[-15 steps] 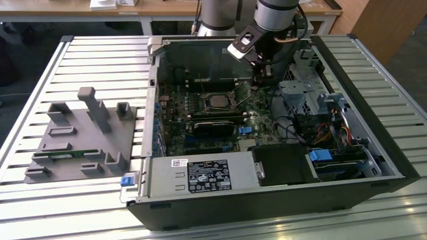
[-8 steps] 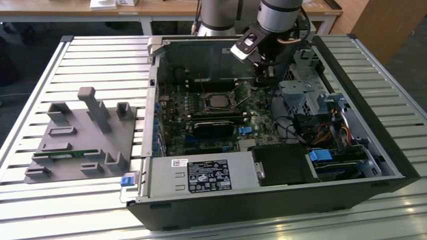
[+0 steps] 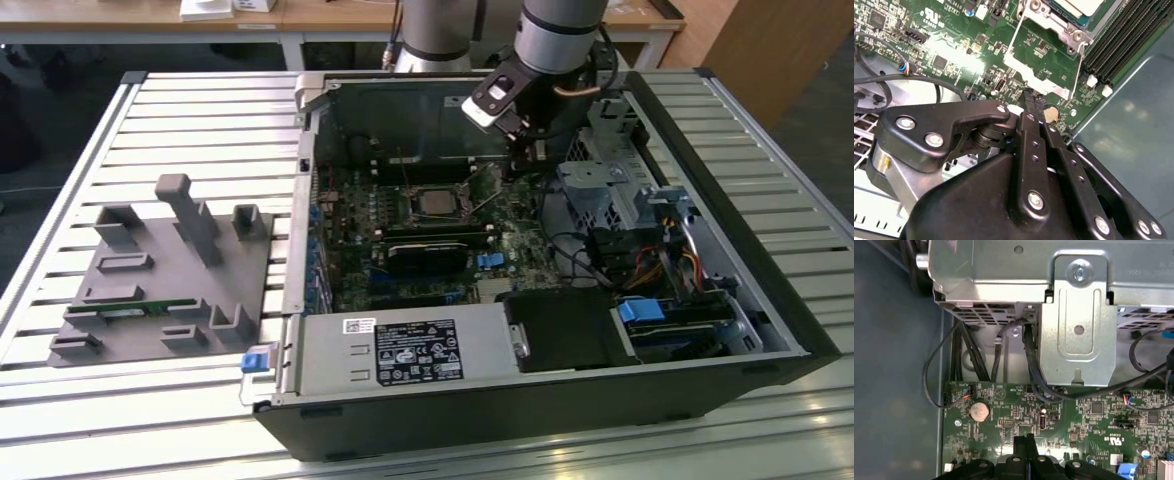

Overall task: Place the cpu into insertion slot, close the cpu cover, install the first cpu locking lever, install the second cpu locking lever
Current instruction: 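Close the cpu cover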

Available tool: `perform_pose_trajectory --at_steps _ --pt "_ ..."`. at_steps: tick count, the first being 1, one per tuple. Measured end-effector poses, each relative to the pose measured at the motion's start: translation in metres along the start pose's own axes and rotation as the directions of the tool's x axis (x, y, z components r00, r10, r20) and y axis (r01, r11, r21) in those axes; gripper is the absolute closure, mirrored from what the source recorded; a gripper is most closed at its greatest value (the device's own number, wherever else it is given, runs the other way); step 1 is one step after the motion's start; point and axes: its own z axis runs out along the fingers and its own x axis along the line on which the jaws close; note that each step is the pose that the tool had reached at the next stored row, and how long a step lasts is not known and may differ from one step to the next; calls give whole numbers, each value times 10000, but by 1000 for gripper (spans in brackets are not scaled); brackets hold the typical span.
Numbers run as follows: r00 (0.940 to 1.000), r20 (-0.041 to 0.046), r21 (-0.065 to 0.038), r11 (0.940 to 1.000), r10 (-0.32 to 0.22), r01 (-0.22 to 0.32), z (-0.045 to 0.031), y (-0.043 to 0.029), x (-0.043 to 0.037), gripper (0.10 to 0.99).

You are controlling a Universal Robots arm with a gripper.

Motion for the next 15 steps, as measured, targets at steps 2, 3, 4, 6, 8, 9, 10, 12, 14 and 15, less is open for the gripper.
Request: perform_pose_trajectory --at_steps 2,3,4,6,8,9,10,12,14,15 --pt "10000 1 1 10000 0 0 2 -23 0 965" --pt "10000 1 1 10000 0 0 2 -23 -1 965" --pt "10000 1 1 10000 -1 1 2 -24 -1 965" --pt "10000 0 1 10000 1 -1 3 -34 0 965" --pt "10000 0 1 10000 0 0 3 -48 0 965" --pt "10000 0 1 10000 0 0 3 -56 0 965" --pt "10000 -1 1 10000 1 -1 3 -63 0 965" --pt "10000 0 1 10000 0 0 3 -81 1 965" --pt "10000 0 2 10000 0 0 3 -100 1 965" --pt "10000 0 1 10000 0 0 3 -109 1 965"
